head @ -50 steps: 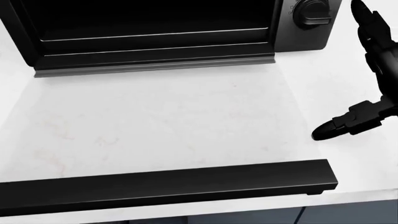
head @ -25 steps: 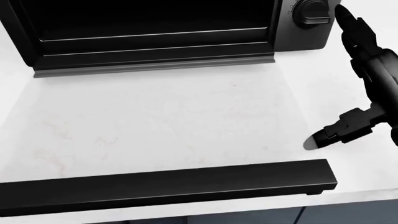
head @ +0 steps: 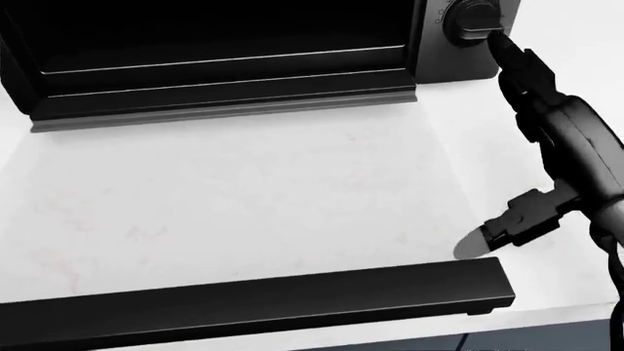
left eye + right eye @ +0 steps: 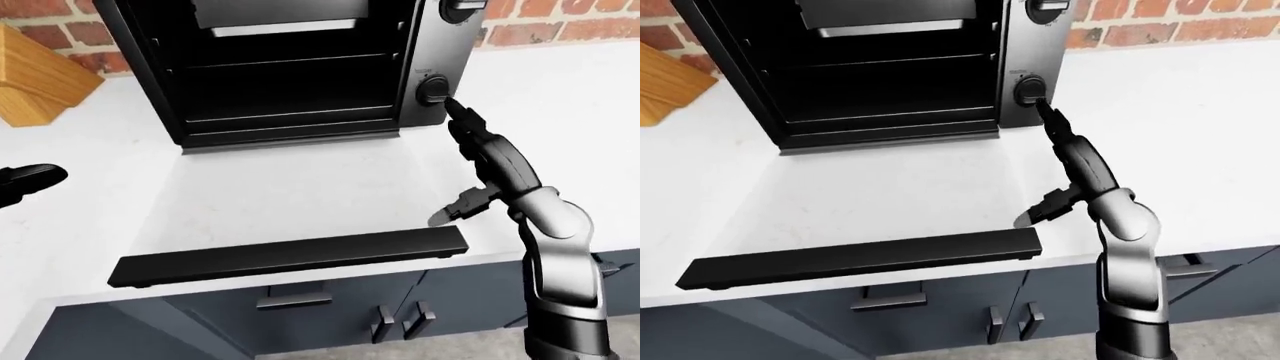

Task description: Close the toaster oven door.

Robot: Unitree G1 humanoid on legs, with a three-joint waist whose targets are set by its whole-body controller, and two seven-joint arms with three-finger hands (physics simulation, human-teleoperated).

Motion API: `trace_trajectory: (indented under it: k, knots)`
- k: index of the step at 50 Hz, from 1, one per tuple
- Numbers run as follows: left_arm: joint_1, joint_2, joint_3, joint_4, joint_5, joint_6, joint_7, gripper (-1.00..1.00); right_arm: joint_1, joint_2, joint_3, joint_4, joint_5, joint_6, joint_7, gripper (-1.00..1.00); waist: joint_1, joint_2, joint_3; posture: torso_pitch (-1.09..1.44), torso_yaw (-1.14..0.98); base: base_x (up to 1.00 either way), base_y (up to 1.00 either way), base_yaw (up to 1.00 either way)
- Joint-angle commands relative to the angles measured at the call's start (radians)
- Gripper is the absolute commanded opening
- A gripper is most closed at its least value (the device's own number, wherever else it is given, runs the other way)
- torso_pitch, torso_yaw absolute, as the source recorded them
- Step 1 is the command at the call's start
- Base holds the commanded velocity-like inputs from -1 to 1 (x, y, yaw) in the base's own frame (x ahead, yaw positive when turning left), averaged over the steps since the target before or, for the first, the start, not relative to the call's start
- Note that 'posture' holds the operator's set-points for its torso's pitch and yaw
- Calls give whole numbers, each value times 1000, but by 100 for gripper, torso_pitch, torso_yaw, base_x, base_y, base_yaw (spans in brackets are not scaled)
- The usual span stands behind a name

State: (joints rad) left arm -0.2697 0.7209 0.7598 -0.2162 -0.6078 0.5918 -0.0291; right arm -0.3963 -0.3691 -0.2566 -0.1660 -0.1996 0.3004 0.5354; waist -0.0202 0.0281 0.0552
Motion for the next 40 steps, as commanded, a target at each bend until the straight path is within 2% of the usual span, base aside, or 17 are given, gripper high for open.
trace_trajectory:
  k: [1,6,13,21,24,30,33,40]
  knots:
    - [-20,29,18,-29,-4,-27,1,100,-64,-9,-21,-73,38,-5,-37,100,3,0,-27,0,0,0,0,0]
    - [-21,33,20,-26,-7,-26,4,100,-102,0,-19,-134,103,99,-80,100,2,4,-24,0,0,0,0,0]
    - [-18,31,18,-26,0,-35,2,100,-176,-4,-40,-228,263,324,-179,100,4,5,-22,0,0,0,0,0]
    - [-17,30,20,-23,5,-38,-1,100,-192,-3,-19,-248,315,332,-297,100,4,3,-21,0,0,0,0,0]
    - [-17,29,20,-22,6,-39,-2,100,-204,14,-26,-254,343,354,-370,100,3,5,-20,0,0,0,0,0]
    - [-16,29,22,-21,7,-40,-2,100,-213,28,-3,-281,349,371,-491,100,3,7,-18,0,0,0,0,0]
    - [-16,30,22,-19,7,-40,-3,100,-214,28,9,-283,343,374,-507,100,3,7,-17,0,0,0,0,0]
    - [-15,30,22,-15,8,-43,-4,100,-254,25,3,-244,340,379,-557,100,1,9,-17,0,0,0,0,0]
